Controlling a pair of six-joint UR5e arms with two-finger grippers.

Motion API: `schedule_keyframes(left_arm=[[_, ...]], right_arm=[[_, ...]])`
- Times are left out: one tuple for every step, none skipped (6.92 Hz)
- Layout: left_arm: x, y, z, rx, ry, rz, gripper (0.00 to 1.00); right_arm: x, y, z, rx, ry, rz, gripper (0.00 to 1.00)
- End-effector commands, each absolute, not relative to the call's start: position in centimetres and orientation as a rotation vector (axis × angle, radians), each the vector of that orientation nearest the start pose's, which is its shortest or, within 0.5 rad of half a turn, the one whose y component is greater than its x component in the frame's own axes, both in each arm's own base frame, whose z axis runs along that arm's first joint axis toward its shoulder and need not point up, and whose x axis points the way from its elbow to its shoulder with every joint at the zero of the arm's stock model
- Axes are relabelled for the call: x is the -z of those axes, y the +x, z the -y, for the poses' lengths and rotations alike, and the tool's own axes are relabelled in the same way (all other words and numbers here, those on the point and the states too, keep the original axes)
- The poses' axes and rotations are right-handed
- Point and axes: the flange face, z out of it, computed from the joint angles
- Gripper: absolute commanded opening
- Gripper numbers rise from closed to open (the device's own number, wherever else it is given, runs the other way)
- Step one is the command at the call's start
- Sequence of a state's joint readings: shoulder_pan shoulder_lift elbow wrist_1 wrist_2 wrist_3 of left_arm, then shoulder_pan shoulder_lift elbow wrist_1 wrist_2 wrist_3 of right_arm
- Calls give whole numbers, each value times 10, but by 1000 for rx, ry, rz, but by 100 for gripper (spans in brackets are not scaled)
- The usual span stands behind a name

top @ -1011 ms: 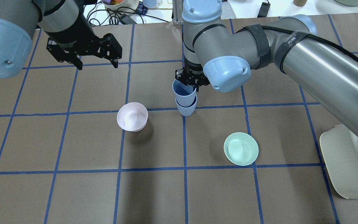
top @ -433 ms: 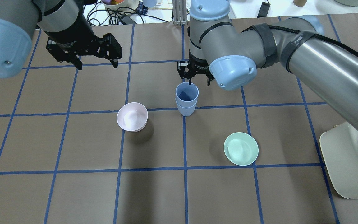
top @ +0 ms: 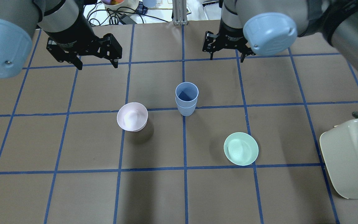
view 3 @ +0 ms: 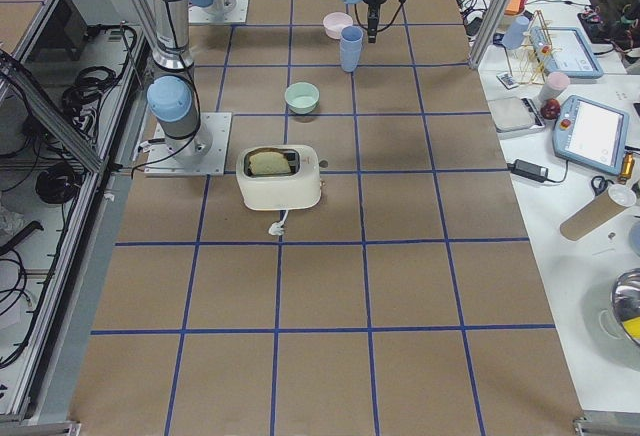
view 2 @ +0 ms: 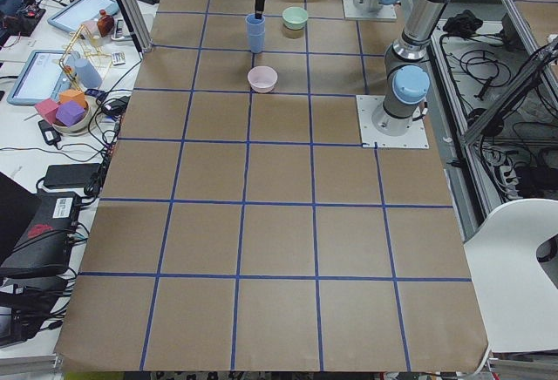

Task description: Stack blue cups with both arms

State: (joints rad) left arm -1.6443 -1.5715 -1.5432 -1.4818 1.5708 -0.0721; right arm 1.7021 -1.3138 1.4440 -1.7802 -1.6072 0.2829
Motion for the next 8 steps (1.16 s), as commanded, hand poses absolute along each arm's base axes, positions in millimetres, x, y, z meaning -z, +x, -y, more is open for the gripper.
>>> schedule_keyframes(left_arm=[[-510,-170,492,181,2,-3145,100],[-510,-170,491,181,2,-3143,100],[-509,-170,492,178,2,-3143,100],[-509,-170,491,174,2,-3143,100],[-509,-170,492,176,2,-3143,100],[-508,-170,491,171,2,-3143,100],[-509,-170,492,173,2,-3143,100],[-508,-170,492,171,2,-3143,100]], right_arm=[[-494,115,573,144,52,-3251,100],[-515,114,551,162,43,-3217,100],[-519,119,528,129,37,-3181,100],[-523,121,523,142,32,-3153,100],[-527,126,525,156,25,-3125,100],[-526,126,524,149,28,-3128,100],[-525,127,522,146,30,-3125,100],[-524,125,522,135,33,-3136,100]])
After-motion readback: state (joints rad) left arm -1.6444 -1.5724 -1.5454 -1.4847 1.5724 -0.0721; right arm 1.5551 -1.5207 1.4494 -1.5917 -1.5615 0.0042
